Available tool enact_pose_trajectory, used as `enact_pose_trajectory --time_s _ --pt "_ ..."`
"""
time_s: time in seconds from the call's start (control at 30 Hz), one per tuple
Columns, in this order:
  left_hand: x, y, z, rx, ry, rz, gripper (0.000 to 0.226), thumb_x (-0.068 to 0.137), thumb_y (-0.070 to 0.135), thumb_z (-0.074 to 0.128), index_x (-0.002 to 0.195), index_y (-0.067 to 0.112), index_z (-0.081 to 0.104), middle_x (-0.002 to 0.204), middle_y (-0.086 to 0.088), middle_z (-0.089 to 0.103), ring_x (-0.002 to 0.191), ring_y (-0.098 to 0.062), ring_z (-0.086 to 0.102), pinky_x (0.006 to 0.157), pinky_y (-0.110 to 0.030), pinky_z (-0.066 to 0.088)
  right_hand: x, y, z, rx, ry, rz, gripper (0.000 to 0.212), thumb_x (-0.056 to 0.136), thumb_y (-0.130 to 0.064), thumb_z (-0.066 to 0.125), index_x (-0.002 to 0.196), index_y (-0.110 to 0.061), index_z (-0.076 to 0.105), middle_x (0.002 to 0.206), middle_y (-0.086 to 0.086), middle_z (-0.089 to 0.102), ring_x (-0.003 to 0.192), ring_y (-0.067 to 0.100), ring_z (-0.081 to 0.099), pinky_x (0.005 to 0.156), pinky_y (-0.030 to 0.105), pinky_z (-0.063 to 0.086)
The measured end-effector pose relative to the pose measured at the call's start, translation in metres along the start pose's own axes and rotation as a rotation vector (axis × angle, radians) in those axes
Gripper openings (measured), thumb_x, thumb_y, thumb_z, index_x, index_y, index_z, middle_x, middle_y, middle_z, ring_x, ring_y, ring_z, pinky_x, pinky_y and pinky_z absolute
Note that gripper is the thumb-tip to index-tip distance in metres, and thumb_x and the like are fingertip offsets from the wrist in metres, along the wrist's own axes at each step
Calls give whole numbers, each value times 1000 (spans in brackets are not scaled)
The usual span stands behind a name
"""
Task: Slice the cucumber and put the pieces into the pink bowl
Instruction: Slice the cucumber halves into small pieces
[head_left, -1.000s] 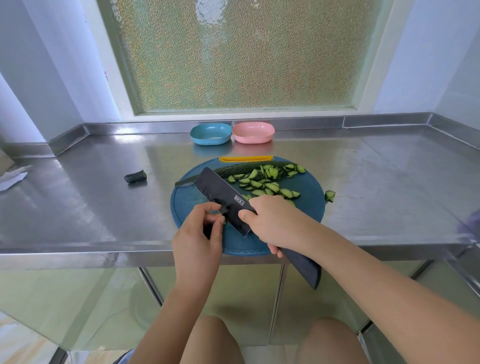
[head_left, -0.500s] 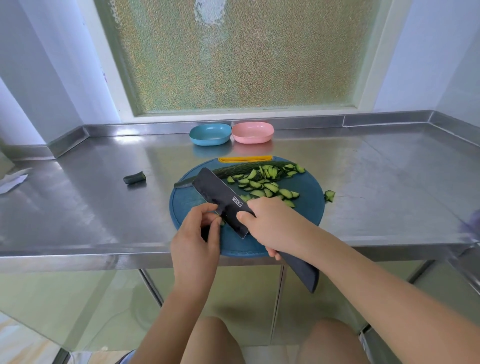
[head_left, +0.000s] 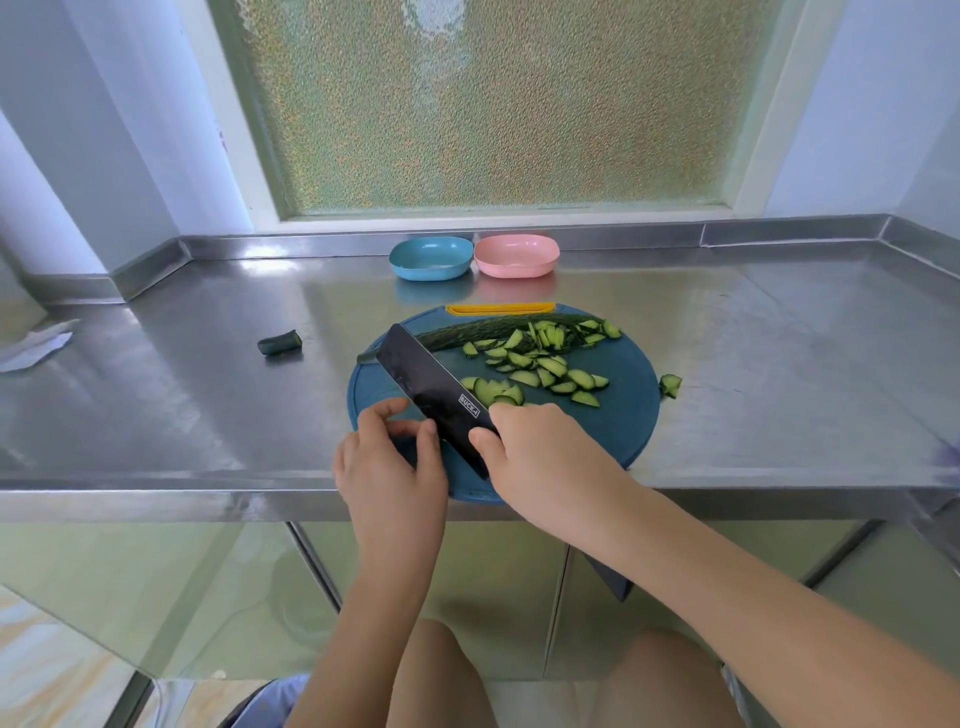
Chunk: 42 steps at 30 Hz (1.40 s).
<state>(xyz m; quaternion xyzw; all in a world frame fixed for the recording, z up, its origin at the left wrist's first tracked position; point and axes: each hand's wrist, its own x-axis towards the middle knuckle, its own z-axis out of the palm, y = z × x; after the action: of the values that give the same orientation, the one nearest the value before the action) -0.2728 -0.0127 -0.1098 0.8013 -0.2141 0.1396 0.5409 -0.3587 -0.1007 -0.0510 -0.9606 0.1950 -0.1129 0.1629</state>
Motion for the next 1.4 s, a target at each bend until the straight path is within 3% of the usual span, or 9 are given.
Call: enact_pose_trajectory --time_s 0.1,0.23,0.53,0.7,0.87,1.03,1.23,1.33,1.4 --pt "5 4 -3 0 -48 -53 18 89 19 58 105 17 51 76 22 52 89 -12 47 99 -38 32 0 1 -3 60 -38 45 28 102 -31 35 81 -14 38 77 4 49 53 16 44 41 21 32" --pt "14 5 -6 8 -144 -134 17 90 23 58 102 22 46 75 22 54 99 -22 55 101 -47 33 7 4 -4 303 -163 193 31 100 -29 35 73 -14 38 51 8 49 27 15 46 32 21 34" --pt "22 4 -6 73 -208 -181 23 90 33 57 109 22 51 74 22 54 100 -20 55 99 -45 34 9 20 0 787 -257 353 30 100 -28 44 76 -10 42 43 -2 45 30 13 42 32 20 37" --pt "20 3 -4 64 -178 -185 22 89 33 58 107 23 51 74 23 55 100 -20 56 99 -45 33 12 20 -1 504 -83 303 35 101 -32 37 71 -14 37 47 5 50 32 23 53 33 20 36" --pt "16 0 -4 34 -152 -134 5 88 32 59 87 31 55 76 17 61 93 -21 58 93 -47 40 3 8 -7 217 -79 225 31 102 -32 35 76 -16 42 65 6 49 38 16 49 28 20 35" --pt "17 -10 -6 45 -161 -46 14 86 36 58 73 32 60 78 12 64 88 -23 57 81 -47 47 3 -1 -7 83 -89 143 26 102 -31 34 89 -12 44 82 7 49 58 21 46 44 24 36" --pt "20 -12 -14 43 -233 34 13 84 38 63 71 35 63 79 10 63 88 -21 54 82 -44 46 3 -8 -8 6 -115 110 28 103 -30 33 80 -15 38 67 -3 35 52 12 38 44 23 33" --pt "23 -15 -17 23 -285 -13 7 80 37 68 73 34 67 83 11 64 92 -21 56 83 -43 47 6 -12 -9 -31 -143 121 38 103 -30 34 67 -18 30 67 -2 34 63 19 44 44 24 29" --pt "28 -14 -19 17 -320 -53 8 78 37 71 71 33 68 81 12 66 90 -19 58 81 -44 49 7 -14 -11 -53 -172 133 37 103 -28 35 68 -16 31 68 -1 34 72 23 45 50 29 33"
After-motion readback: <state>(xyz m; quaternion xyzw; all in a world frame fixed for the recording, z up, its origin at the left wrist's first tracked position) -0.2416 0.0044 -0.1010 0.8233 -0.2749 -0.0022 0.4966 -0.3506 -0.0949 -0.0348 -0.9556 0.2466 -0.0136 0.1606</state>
